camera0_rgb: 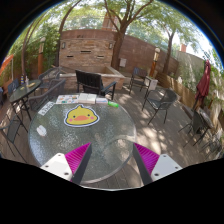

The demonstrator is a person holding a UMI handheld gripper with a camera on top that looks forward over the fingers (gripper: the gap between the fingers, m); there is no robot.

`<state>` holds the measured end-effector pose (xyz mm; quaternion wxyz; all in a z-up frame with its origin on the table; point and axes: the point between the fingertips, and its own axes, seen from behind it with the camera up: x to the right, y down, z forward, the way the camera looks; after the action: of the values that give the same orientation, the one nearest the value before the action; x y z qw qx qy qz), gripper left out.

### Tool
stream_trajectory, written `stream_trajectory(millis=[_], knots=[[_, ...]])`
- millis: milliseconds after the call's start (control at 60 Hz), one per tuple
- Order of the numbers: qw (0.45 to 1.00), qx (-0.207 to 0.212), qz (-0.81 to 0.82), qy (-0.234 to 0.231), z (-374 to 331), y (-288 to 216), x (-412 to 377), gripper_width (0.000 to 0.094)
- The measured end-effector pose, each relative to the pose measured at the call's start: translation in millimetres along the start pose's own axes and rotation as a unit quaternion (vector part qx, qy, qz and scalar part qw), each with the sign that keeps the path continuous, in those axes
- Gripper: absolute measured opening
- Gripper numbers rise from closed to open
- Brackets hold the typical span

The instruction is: Arrange mouse

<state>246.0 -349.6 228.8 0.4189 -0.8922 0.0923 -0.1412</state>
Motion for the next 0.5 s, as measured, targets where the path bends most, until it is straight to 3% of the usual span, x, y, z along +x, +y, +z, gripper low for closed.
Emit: stream_trajectory(millis=[167,317,500], knots=[[0.999,-0.024,-0.012,-0.022,11.2,40.6,-40.2,0.0858],[0.994,-0.051,-0.039,-0.09,27.3,102.1,-115.1,0.0856],[0.983,-0.033,-0.084,-0.157,60.0,107.6,-245.6,0.0856]])
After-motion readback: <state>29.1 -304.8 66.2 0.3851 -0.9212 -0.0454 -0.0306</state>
